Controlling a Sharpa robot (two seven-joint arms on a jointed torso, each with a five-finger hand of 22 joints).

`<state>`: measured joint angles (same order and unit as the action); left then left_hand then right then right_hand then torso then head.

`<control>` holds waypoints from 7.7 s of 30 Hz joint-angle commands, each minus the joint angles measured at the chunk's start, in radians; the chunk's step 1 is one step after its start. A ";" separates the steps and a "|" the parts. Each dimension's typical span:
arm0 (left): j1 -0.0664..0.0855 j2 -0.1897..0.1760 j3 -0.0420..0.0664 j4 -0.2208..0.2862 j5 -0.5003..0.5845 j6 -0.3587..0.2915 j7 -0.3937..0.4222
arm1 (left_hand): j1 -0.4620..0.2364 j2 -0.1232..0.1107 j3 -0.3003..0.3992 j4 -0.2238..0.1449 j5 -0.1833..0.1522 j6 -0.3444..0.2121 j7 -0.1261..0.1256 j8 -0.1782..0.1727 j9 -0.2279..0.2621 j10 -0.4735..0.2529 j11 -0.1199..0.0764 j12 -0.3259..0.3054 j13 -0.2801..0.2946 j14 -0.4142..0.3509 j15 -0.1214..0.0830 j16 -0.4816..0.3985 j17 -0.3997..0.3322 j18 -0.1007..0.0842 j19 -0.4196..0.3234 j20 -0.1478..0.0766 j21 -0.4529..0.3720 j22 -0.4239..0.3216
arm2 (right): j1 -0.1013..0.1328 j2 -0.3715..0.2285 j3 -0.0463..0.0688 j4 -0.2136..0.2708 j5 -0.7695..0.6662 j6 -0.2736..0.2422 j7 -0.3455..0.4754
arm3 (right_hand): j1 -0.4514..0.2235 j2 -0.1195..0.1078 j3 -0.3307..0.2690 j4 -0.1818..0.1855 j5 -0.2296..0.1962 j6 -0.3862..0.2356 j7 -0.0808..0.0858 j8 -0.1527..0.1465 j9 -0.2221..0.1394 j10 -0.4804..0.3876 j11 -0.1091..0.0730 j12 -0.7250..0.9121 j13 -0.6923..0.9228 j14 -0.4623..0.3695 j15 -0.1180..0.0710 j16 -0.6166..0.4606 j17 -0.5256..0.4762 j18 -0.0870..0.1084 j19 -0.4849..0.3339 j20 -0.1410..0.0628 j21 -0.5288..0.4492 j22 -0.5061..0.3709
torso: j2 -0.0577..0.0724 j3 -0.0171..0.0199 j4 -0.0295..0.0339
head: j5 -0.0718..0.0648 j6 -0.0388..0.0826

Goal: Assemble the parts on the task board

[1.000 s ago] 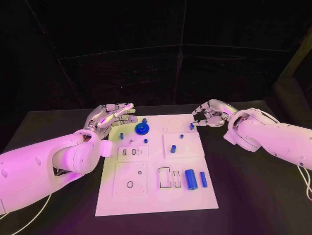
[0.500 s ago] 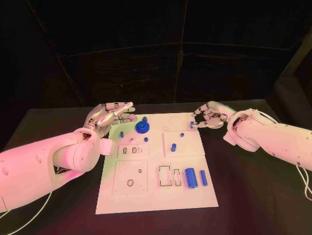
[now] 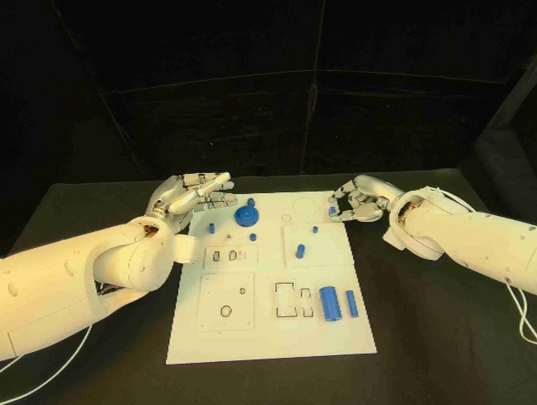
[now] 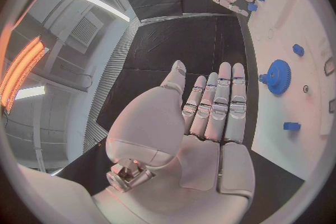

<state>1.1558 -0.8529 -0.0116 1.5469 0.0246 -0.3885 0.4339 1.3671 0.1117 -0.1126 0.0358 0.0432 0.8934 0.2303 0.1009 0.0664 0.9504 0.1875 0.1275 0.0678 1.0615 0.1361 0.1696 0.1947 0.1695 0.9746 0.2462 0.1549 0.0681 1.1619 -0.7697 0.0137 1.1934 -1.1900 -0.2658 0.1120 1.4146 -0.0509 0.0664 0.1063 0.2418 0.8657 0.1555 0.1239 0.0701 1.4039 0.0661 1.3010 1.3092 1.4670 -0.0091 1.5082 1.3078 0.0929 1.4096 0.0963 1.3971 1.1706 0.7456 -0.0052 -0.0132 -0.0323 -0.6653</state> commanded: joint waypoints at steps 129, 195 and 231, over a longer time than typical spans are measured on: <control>0.005 0.049 0.001 -0.099 -0.005 0.010 0.015 | 0.003 0.007 0.003 -0.013 0.005 -0.005 0.002 -0.005 0.000 -0.002 -0.002 -0.005 -0.001 -0.003 0.002 -0.007 0.003 0.013 0.007 0.000 -0.007 -0.001 | -0.106 0.328 -0.002 0.163 -0.396 -0.029 -0.375 | -0.014 0.050 0.084 -0.027 -0.041 0.168 -0.033 0.043 0.002 0.020 -0.031 0.015 0.037 0.084 -0.029 0.013 0.172 -0.024 0.019 -0.029 0.024 0.038 | -0.042 -0.0238 0.0165 | 0.075 -0.059; 0.004 0.035 0.000 -0.096 -0.016 0.049 -0.022 | -0.023 0.026 0.005 -0.003 0.006 0.071 -0.034 0.027 0.008 0.102 -0.040 0.041 0.017 0.087 -0.034 0.039 0.037 0.018 0.077 -0.028 0.013 0.012 | -0.114 0.241 -0.004 0.269 -0.204 -0.283 -0.102 | -0.023 0.038 0.094 -0.029 -0.054 0.153 -0.027 0.026 -0.001 0.020 -0.026 0.014 0.039 0.084 -0.025 0.013 0.172 -0.024 0.021 -0.026 0.024 0.041 | -0.043 -0.0239 0.0152 | 0.081 -0.059; -0.001 0.052 -0.063 -0.055 -0.071 0.453 -0.349 | -0.257 0.111 -0.204 0.233 0.006 0.164 -0.110 0.022 0.014 0.410 -0.149 1.032 0.968 0.509 -0.164 1.401 1.376 -0.095 0.458 -0.173 1.155 1.123 | -0.111 0.048 -0.002 0.481 -0.054 -0.430 0.098 | -0.016 0.035 0.100 -0.036 -0.048 0.160 -0.028 0.025 0.000 0.026 -0.026 0.024 0.048 0.086 -0.025 0.018 0.181 -0.026 0.025 -0.025 0.029 0.051 | -0.044 -0.0224 0.0156 | 0.078 -0.044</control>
<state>1.1539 -0.8024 -0.0749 1.4878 -0.0738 -0.0189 0.1077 1.1191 0.2218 -0.3132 0.2691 0.0505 1.0540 0.1226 0.1280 0.0789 1.3557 0.0384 1.1521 1.0277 1.4618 -0.0247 1.5678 1.3081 0.0910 1.4256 0.0724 1.3044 1.1844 1.0490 -0.7230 0.0111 1.6759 -1.2504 -0.6586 0.1902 1.3933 -0.0147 0.1634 0.0704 0.1904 1.0210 0.1253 0.1500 0.0691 1.4255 0.0375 1.3207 1.3107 1.4668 -0.0304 1.5240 1.3079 0.0774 1.4277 0.0713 1.4207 1.2211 0.7010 -0.0267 0.0008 0.0470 -0.7088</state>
